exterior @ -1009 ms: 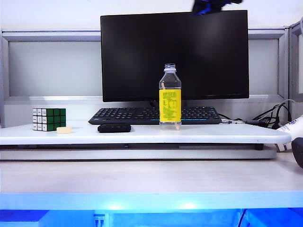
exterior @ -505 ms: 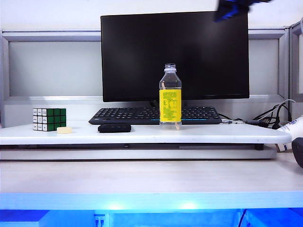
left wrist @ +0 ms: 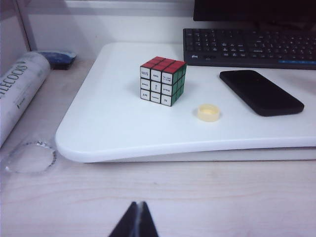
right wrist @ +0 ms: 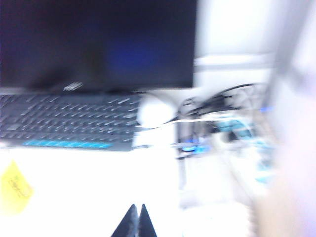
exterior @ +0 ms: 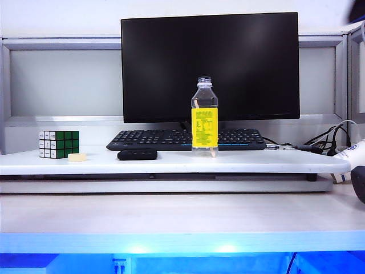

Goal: Grab a stick from the table and stick it in a plastic bottle.

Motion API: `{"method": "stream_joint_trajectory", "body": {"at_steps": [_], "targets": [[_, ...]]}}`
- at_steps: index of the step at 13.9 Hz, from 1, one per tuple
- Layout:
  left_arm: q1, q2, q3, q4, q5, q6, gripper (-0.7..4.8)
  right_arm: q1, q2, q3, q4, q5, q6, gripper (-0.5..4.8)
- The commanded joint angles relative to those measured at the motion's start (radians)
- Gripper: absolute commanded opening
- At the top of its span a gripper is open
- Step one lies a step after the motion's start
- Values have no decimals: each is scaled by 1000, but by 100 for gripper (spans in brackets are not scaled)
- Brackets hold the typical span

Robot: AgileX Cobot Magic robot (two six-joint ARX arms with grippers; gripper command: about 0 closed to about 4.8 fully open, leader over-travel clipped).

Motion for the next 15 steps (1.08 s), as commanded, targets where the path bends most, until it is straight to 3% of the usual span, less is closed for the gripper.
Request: {"method": "stream_joint_trajectory", "body": {"at_steps": [1,6,15], "targets": [[0,1,1,-25,-16,18,-6,12,-132,-135,-10,-43,43,-3],[0,1,1,-44,-82,31,-6,16,-319,-386,4,-7,51,-3],[0,0,1,-83,-81,41,-6,16,-581,-593,-17,-17,51,-3]]}}
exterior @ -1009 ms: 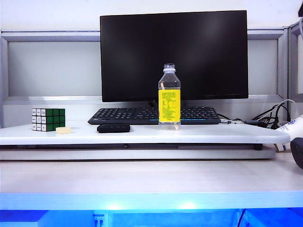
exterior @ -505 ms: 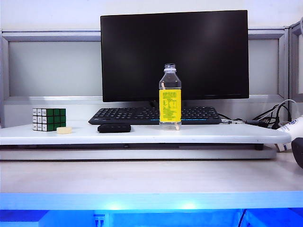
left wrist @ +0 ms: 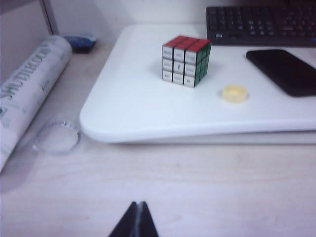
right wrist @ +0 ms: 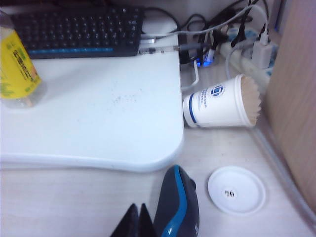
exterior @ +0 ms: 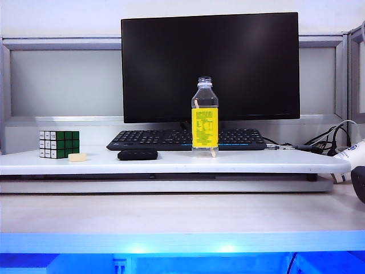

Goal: Grab a stick from the table and stick it in a plastic bottle.

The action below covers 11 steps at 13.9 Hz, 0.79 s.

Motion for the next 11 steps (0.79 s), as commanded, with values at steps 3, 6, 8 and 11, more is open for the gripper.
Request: {"method": "stream_joint_trajectory", "body": {"at_steps": [3,6,8,11], "targets": [[0,0,1,-32,-2,4,-6,1,-167,-58,-27,-1,3,-3],[0,1,0,-32,2,5,-6,1,-253,-93,-59,0,3,-3],[0,1,-1,-49,8,5,-6,1,-312,-138,-62,0,3,-3],[0,1,-1,-80,7,10,-6,1,-418,-186,-119,0,3,-3]]}}
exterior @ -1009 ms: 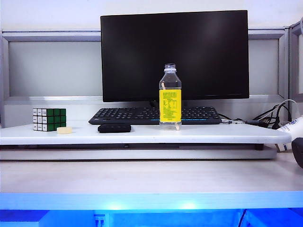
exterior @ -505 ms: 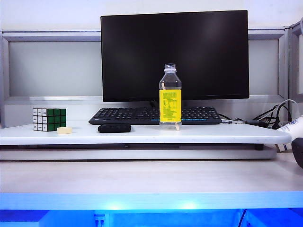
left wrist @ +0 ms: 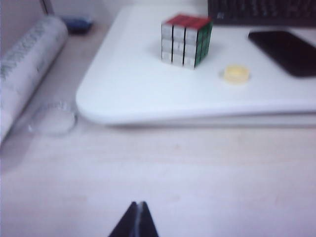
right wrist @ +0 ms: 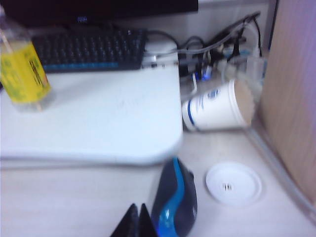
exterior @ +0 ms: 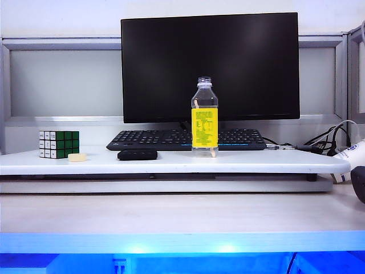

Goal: Grab a stick from the table and stick it in a plastic bottle.

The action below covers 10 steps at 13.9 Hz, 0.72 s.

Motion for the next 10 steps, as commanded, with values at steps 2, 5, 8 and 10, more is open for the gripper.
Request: {"method": "stream_joint_trajectory", "body": {"at_steps": [2,5,8,10], "targets": [[0,1,-1,-17,5,11,-6,2,-109,-35,-87,0,3,-3],[0,1,0,-17,3,9,-5,0,-109,-47,-155,-2,3,-3],[-3,1,0,-16,36,-75,-5,0,-109,-47,-156,-2,3,-3],[-3,1,0,-16,36,-75,-5,0,-109,-45,-156,-2,3,-3]]}}
